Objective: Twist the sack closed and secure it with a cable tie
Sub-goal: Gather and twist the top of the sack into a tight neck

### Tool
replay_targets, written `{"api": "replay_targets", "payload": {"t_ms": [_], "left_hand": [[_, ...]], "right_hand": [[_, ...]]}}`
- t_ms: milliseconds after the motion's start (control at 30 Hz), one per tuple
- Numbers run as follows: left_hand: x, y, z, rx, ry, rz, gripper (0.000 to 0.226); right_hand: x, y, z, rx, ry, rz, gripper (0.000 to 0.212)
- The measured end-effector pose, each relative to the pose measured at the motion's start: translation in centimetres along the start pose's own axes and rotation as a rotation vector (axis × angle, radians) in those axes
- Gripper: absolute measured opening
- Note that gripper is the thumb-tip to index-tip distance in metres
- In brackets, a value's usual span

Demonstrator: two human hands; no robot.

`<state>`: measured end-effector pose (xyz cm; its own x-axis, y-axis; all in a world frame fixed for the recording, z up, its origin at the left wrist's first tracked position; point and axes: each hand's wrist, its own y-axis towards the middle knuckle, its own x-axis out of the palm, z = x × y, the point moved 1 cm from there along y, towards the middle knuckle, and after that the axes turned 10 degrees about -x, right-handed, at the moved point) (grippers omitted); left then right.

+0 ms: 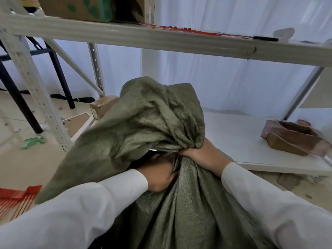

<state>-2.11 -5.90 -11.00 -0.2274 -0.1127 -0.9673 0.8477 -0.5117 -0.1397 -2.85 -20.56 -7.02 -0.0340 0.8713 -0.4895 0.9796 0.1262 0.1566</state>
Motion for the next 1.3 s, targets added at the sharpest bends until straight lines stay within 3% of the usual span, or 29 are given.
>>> {"api": "replay_targets", "payload": {"t_ms": [167, 267, 433, 533, 600, 667, 767, 800, 867, 900, 1000, 1033, 1133, 1167, 1300], "left_hand": [[0.9, 0.4, -0.1, -0.003, 0.027, -0.084, 0.053], [1.2, 0.7, -0.2, 0.005, -0.021, -0.094, 0.059], [0.7, 0.2, -0.1, -0.015, -0.415, -0.049, 0.072], [-0.2, -0.8, 0.4, -0.08, -0.598, -0.045, 0.062], [-0.3, -0.9, 1.0, -0.134, -0.488, -0.046, 0.083], [-0.3, -1.1, 1.6, -0.198, -0.435, -0.077, 0.098], [-0.3, -0.9, 2.5, -0.174, -0.58, -0.129, 0.078], [-0.4, -0.9, 2.8, -0.134, -0.552, -0.058, 0.073], [-0.7, -0.5, 3.5, -0.1, -0.471, 0.248, 0.047], [-1.5, -0.6, 4.0, -0.082, -0.472, 0.264, 0.05], [-1.9, -0.7, 5.3, -0.005, -0.48, -0.093, 0.118], [-1.9, -0.5, 5.7, 0.015, -0.429, -0.061, 0.12], [-0.5, 0.0, 5.8, -0.137, -0.59, 0.169, 0.052], [-0.9, 0.0, 6.4, -0.204, -0.639, 0.156, 0.048], [-0.7, 0.4, 6.9, -0.202, -0.555, 0.105, 0.06]], "right_hand": [[0.5, -0.3, -0.3, -0.029, 0.105, -0.065, 0.034], [0.6, -0.4, 0.0, -0.025, 0.202, -0.011, 0.031], [1.3, -0.2, 0.8, 0.081, 0.25, 0.102, 0.02], [1.7, 0.4, 0.8, 0.108, 0.167, 0.154, 0.018], [1.9, 0.8, 0.2, 0.059, 0.046, 0.126, 0.01], [2.0, 0.9, -0.3, 0.014, -0.069, 0.066, 0.015], [1.8, 0.2, -1.0, -0.029, -0.204, -0.038, 0.027], [1.6, 0.0, -1.2, -0.056, -0.239, -0.051, 0.031], [1.0, -0.7, -2.0, -0.175, -0.243, -0.058, 0.033], [0.6, -1.0, -2.5, -0.234, -0.256, -0.073, 0.036], [-0.3, -1.8, -3.8, -0.285, -0.332, -0.166, 0.041], [-0.6, -2.1, -4.1, -0.269, -0.342, -0.192, 0.04], [-1.0, -2.7, -4.4, -0.318, -0.365, -0.218, 0.036], [-1.1, -2.7, -4.4, -0.341, -0.37, -0.204, 0.038], [-1.0, -2.8, -4.0, -0.338, -0.289, -0.176, 0.038]]}}
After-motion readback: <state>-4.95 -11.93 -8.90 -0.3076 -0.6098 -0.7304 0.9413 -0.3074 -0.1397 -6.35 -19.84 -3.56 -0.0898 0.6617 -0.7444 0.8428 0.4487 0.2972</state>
